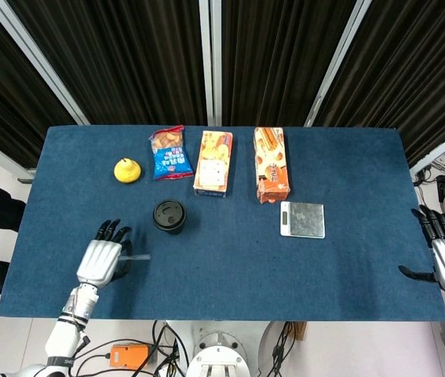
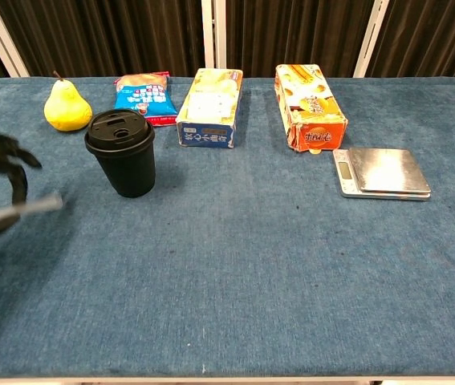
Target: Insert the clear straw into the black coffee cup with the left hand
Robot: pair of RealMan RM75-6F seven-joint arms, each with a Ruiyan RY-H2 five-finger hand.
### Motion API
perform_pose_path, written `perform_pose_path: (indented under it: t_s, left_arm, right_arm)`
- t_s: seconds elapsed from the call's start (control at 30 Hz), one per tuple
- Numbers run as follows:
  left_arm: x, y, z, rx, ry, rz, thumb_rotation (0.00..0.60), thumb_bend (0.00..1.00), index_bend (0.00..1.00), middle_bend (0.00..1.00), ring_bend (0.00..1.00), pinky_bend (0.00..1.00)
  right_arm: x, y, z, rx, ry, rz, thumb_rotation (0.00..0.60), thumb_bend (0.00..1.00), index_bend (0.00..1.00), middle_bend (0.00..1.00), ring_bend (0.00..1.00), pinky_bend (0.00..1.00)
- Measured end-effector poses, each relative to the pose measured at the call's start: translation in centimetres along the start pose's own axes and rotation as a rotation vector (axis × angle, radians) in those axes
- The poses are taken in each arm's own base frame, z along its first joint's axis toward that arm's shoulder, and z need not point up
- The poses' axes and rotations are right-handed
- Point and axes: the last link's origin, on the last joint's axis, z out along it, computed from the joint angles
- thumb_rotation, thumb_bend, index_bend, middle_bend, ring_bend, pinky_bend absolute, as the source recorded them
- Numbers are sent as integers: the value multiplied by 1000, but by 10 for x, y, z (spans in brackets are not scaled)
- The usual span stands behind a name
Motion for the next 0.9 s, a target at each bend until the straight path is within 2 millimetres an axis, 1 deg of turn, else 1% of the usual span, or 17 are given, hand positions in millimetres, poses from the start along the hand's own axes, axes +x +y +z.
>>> perform_pose_path:
  t_s: [0.07, 0.27, 0.4, 0.5, 0.57, 0.6, 0.67, 0.73, 0.8, 0.9]
  left_arm:
    - [12, -1, 3, 3, 40, -88, 600, 420, 579, 194, 0, 0]
    - [55, 0, 17, -27, 177, -429, 600, 416, 578, 193, 0, 0]
    - [82, 8, 33, -82, 246, -675, 600, 415, 578, 194, 0, 0]
    - [95, 16, 46, -116, 258, -841, 600, 414, 578, 194, 0, 0]
    - [100, 22, 55, -131, 253, -936, 600, 414, 578, 193, 0, 0]
    - [102, 28, 61, -139, 243, -1014, 600, 414, 578, 193, 0, 0]
    - [103, 35, 67, -148, 229, -1089, 600, 415, 578, 193, 0, 0]
    - [101, 47, 75, -165, 202, -1178, 600, 415, 577, 193, 0, 0]
    - [97, 58, 80, -176, 181, -1224, 600, 415, 575, 193, 0, 0]
    - [88, 69, 88, -183, 173, -1241, 600, 414, 574, 193, 0, 0]
  right_arm:
    - [-4, -2, 1, 7, -24, -9, 600, 108, 0, 58, 0, 24]
    - [-14, -9, 4, 34, -77, -24, 600, 108, 0, 58, 0, 24]
    - [-17, -12, 5, 41, -87, -40, 600, 109, 0, 58, 0, 24]
    - [-17, -13, 5, 43, -92, -45, 600, 108, 0, 58, 0, 24]
    - [-17, -13, 4, 40, -92, -45, 600, 108, 0, 57, 0, 24]
    - [-17, -12, 4, 38, -93, -45, 600, 108, 0, 58, 0, 24]
    - [-18, -12, 3, 34, -95, -47, 600, 108, 0, 58, 0, 24]
    - [-18, -12, 4, 33, -97, -46, 600, 108, 0, 58, 0, 24]
    - [-18, -12, 4, 32, -98, -45, 600, 109, 0, 57, 0, 24]
    - [-18, -12, 5, 31, -99, -45, 600, 108, 0, 58, 0, 24]
